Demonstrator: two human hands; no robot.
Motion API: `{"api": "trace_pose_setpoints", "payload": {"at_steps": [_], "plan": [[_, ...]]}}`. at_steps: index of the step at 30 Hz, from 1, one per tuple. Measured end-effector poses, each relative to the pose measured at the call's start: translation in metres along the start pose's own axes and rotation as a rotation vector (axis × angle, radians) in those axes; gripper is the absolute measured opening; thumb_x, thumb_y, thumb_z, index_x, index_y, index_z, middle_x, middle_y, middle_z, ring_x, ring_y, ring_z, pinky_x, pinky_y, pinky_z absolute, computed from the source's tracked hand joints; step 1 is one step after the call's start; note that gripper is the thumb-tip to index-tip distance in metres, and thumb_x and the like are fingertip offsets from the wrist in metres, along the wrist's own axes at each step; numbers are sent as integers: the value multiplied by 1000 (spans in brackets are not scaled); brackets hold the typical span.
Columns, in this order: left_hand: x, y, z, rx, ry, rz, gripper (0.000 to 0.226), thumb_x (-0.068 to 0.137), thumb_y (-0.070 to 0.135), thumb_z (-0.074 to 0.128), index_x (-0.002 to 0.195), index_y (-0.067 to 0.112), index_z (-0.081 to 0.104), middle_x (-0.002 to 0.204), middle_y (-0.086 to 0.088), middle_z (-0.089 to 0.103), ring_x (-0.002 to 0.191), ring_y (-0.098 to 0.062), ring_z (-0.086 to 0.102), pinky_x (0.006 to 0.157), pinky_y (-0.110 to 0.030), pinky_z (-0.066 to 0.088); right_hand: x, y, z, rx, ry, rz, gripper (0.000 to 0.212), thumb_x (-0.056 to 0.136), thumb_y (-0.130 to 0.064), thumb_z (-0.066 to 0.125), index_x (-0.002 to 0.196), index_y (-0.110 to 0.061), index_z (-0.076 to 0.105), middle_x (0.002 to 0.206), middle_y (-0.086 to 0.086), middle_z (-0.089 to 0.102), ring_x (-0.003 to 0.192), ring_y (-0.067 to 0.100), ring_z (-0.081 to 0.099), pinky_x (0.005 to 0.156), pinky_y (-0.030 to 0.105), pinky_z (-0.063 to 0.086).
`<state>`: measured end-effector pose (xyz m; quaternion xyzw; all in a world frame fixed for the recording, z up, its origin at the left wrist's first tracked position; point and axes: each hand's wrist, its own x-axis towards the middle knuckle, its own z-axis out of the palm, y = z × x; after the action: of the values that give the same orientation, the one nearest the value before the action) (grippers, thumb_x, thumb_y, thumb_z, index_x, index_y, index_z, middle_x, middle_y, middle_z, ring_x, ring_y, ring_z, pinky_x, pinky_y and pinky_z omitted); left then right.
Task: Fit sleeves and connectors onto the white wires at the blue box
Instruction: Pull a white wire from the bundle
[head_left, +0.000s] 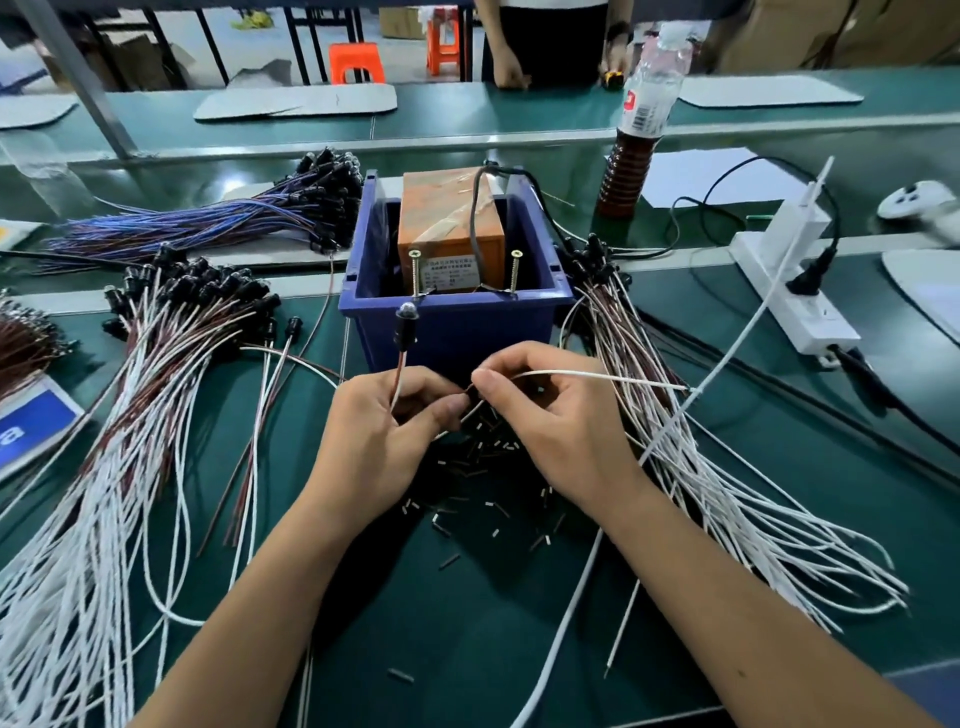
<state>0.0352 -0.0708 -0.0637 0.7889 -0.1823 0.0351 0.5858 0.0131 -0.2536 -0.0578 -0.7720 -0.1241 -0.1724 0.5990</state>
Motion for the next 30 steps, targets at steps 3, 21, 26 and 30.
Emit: {"api": "trace_pose_setpoints", "payload": {"at_steps": [3, 21, 26, 30], "plan": [[0, 1, -1, 32, -7, 18, 11, 85, 26, 72, 76, 19, 75, 66, 0, 69, 60, -25, 62, 59, -36, 48, 0, 1, -1, -29, -2, 0, 9, 98, -12, 73, 91, -10, 77, 84, -5, 75, 83, 15, 72, 75, 21, 53], [0, 3, -5, -454, 56, -22, 12, 88, 25, 76, 86, 14, 78, 71, -5, 67, 49, -9, 41, 48, -16, 34, 2, 7, 5, 131, 39, 187, 17, 96, -40, 71, 91, -23, 68, 69, 1, 70, 57, 8, 60, 51, 18, 44], [-3, 8, 1, -560, -28, 17, 10, 87, 23, 74, 88, 14, 79, 84, -16, 64, 48, -8, 36, 47, -16, 30, 1, 8, 4, 139, -45, 247, 20, 105, -40, 46, 98, -23, 54, 63, 5, 67, 50, 12, 53, 49, 20, 40], [0, 18, 5, -576, -96, 24, 8, 86, 14, 75, 84, 7, 78, 122, -9, 72, 45, -3, 38, 46, -17, 28, -1, 3, 8, 55, -170, 158, 23, 112, -27, 41, 99, -17, 57, 53, 4, 60, 43, 8, 51, 50, 19, 39]]}}
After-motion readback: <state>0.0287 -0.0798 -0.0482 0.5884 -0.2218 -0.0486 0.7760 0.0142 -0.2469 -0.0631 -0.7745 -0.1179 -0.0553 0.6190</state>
